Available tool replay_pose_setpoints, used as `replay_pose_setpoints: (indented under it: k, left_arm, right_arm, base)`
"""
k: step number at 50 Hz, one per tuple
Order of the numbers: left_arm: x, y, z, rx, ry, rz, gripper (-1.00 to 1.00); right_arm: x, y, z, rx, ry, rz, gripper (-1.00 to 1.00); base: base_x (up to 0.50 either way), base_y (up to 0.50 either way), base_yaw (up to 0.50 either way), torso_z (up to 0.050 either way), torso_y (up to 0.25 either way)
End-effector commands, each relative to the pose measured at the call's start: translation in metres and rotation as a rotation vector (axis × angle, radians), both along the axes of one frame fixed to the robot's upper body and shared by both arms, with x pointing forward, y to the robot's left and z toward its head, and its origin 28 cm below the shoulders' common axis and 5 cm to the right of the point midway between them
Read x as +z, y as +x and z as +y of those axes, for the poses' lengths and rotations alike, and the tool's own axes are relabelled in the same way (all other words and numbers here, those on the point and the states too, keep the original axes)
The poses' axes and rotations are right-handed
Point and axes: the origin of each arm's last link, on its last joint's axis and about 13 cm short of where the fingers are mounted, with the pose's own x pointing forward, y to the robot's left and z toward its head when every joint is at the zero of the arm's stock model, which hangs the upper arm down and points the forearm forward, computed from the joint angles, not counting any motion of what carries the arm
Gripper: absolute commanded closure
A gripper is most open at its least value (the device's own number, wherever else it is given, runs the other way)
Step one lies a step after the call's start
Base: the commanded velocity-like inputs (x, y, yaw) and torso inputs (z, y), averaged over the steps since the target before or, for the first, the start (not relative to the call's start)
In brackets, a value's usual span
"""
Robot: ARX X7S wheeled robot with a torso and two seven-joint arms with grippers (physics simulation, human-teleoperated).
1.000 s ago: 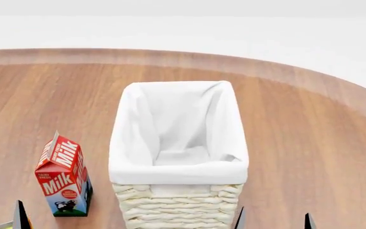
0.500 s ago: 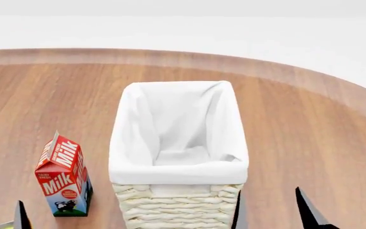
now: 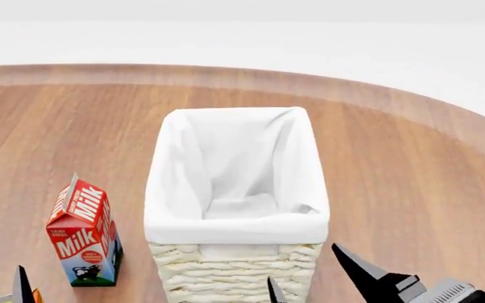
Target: Pick up the alphabet soup, and put it in the basket.
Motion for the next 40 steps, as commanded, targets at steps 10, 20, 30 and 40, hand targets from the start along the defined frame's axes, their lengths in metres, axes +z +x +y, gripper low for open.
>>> replay_pose_setpoints:
  k: [10,20,30,40]
  left_arm:
    - [0.0,0.0,-0.002,-0.004,0.005,0.004,-1.0]
    - [0.001,-0.002,-0.002,-0.002,0.004,0.001,-1.0]
    - [0.001,-0.002,-0.002,-0.005,0.007,0.001,-1.0]
    - [0.0,-0.001,-0.002,-0.004,0.01,0.004,-1.0]
  right_arm:
    - [-0.001,0.0,-0.003,0.256,-0.075,0.045,-1.0]
    - [0.001,-0.01,0.002,0.361,-0.084,0.031,-1.0]
    - [0.002,-0.025,0.008,0.495,-0.106,0.017,-1.0]
    - [0.001,-0.032,0.012,0.571,-0.101,0.01,-1.0]
  base:
    - [0.0,0.0,0.0,0.0,0.0]
    - [0.0,0.0,0.0,0.0,0.0]
    - [0.0,0.0,0.0,0.0,0.0]
    - [0.0,0.0,0.0,0.0,0.0]
